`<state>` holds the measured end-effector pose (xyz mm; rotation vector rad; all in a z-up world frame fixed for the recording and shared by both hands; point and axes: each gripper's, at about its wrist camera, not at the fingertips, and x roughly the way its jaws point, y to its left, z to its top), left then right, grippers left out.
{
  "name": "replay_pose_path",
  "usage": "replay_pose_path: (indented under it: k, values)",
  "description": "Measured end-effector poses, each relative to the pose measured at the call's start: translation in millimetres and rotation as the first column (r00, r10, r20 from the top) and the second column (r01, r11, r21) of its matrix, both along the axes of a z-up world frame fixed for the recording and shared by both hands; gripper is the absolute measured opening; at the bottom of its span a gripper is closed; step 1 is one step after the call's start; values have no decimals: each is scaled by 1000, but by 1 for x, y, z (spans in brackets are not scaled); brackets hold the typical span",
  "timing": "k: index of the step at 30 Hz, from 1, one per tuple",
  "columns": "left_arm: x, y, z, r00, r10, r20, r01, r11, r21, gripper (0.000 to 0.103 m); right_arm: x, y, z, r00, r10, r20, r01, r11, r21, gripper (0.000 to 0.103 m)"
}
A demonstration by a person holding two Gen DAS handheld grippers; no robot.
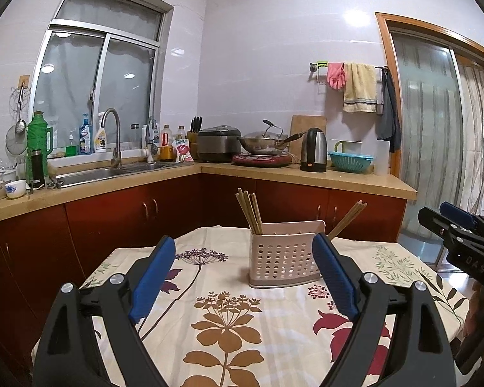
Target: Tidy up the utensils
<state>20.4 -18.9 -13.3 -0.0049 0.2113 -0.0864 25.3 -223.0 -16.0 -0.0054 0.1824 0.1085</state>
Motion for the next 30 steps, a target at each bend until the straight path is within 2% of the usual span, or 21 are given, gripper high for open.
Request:
replay_pose_path:
  k: [30]
  values:
    - [-12,1,1,1000,-3,-5,2,1000,-10,85,-8,-4,-1,1000,-2,6,2,1000,3,68]
